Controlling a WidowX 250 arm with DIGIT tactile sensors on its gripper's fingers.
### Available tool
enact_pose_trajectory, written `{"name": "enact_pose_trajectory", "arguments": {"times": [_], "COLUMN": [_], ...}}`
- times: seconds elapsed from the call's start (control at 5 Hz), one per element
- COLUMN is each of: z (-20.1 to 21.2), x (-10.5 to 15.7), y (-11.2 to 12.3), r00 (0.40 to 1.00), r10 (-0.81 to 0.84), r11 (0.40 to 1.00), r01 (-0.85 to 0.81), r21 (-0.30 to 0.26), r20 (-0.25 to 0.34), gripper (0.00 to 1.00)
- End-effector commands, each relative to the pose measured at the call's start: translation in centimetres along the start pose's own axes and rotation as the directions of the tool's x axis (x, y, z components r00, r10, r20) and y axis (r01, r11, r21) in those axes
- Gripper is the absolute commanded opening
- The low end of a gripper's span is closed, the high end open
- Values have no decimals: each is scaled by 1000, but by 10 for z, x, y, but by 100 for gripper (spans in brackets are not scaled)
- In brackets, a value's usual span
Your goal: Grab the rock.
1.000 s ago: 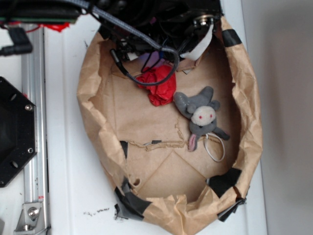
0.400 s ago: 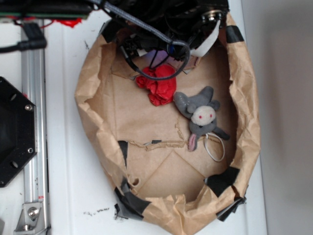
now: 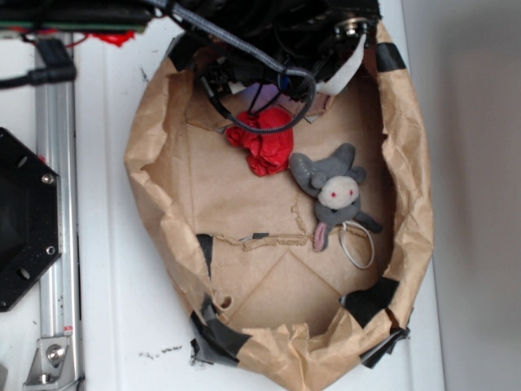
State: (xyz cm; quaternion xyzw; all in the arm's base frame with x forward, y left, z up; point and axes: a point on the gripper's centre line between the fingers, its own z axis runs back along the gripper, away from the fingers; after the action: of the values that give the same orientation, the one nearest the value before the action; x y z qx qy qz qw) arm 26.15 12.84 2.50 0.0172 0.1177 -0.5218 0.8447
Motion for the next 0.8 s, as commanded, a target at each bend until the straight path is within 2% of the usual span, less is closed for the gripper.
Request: {"name": "enact_pose_trajectory", "arguments": {"times": [0.0, 0.2, 0.4, 0.6], "z": [73, 134, 188, 223], "x": [15, 39, 48, 41], "y": [-8, -16, -42, -68], "r00": [968, 853, 698, 600], "r10": [228, 440, 640, 739], "r11": [966, 894, 761, 660], "r01": [-239, -445, -634, -735], "r21": [103, -49, -137, -152], "r20": [110, 281, 323, 306], "gripper": [0, 0, 0, 0]}}
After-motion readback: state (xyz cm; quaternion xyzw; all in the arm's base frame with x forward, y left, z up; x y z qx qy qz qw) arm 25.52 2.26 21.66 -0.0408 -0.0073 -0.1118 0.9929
